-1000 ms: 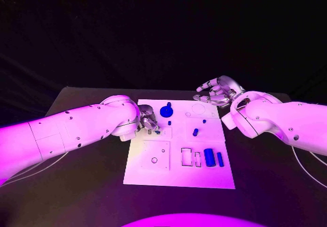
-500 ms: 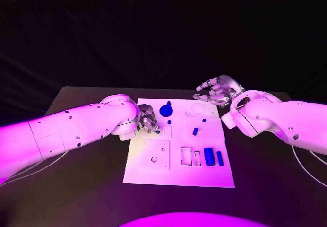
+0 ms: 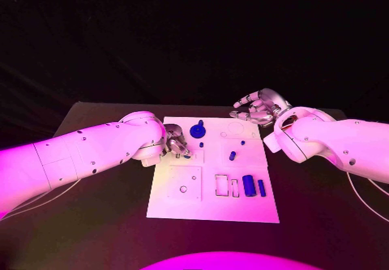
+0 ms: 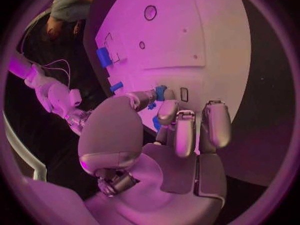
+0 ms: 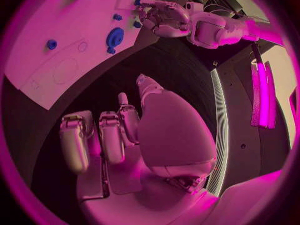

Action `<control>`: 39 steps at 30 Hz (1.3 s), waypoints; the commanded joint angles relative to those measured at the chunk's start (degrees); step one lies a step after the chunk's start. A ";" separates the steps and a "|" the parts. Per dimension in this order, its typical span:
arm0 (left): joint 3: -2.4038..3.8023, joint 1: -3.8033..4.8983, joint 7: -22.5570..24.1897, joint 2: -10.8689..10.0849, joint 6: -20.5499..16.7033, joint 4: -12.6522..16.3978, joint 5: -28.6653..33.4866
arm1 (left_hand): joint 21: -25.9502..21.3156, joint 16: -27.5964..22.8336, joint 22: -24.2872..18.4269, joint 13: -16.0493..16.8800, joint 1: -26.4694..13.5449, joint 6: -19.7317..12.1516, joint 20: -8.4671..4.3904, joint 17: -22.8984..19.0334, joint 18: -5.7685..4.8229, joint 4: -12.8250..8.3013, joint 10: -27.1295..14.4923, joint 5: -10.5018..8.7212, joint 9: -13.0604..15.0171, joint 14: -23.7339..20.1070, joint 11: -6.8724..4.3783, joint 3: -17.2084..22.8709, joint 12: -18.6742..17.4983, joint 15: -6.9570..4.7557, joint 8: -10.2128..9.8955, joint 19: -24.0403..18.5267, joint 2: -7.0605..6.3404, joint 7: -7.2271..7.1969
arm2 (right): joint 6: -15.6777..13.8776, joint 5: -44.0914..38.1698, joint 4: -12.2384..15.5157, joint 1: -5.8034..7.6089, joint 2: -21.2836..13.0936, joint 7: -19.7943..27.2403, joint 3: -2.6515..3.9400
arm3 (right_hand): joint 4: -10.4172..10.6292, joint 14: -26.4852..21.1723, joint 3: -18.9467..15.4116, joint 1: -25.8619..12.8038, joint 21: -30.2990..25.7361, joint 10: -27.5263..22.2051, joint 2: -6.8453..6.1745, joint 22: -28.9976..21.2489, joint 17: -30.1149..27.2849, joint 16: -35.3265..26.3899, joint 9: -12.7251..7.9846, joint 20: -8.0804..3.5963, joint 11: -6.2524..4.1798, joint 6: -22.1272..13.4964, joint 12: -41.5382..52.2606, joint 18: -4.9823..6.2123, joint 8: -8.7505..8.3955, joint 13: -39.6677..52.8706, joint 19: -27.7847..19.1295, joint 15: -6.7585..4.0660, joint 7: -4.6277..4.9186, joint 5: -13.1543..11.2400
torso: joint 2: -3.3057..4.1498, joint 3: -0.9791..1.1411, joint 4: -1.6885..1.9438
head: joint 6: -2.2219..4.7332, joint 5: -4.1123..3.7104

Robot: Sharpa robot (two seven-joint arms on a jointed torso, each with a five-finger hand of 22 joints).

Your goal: Assemble the parts on the task board

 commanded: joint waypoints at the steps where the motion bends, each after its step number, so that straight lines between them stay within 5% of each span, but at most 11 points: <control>1: -0.08 -0.10 0.00 0.06 1.43 -0.13 -0.22 | 0.29 0.21 0.08 0.08 -0.02 1.33 -0.04 13.80 -0.57 -9.29 0.47 0.37 -0.09 5.51 0.04 9.66 0.36 -0.41 0.20 0.33 0.77 -0.97 | 0.70 -0.36 0.00 -0.04 0.05 0.35 0.00 | -0.11 5.69 0.29 -0.47 0.27 -0.39 -0.17 15.09 13.67 -0.26 -0.05 -0.44 0.01 -0.06 -0.29 -0.39 0.26 4.71 5.99 -0.48 -0.23 -0.08 | 0.00 0.00 0.05 | 0.01 -0.03; 24: -0.13 -0.10 -0.32 2.00 3.17 -2.24 0.16 | 0.36 0.00 0.34 -0.04 -2.14 1.09 -0.12 13.43 -0.63 -8.82 0.47 -0.32 0.90 5.37 0.07 10.46 0.37 -0.39 0.80 0.49 2.07 -1.00 | -0.23 -0.44 0.08 -0.12 0.16 1.21 0.00 | -0.17 5.69 0.43 -0.46 0.27 -0.37 -0.18 15.09 13.66 -0.27 -0.07 -0.47 -0.02 -0.08 -0.26 -0.39 0.35 4.70 5.99 -0.51 -0.26 -0.06 | -0.03 0.15 -0.06 | -0.11 0.07; 39: -0.16 -0.09 -0.32 3.03 2.80 -3.37 0.23 | 0.36 0.03 0.40 0.05 -2.88 1.09 -0.13 13.49 -0.65 -8.71 0.55 -0.44 1.34 5.40 0.03 10.44 0.51 -0.43 1.13 0.51 2.58 -1.08 | -0.10 -0.80 0.18 -0.12 0.15 1.21 0.00 | -0.18 5.69 0.49 -0.48 0.27 -0.38 -0.17 15.09 13.67 -0.26 -0.08 -0.48 -0.02 -0.10 -0.28 -0.39 0.38 4.68 5.99 -0.52 -0.26 -0.06 | 0.00 0.07 0.02 | -0.12 -0.09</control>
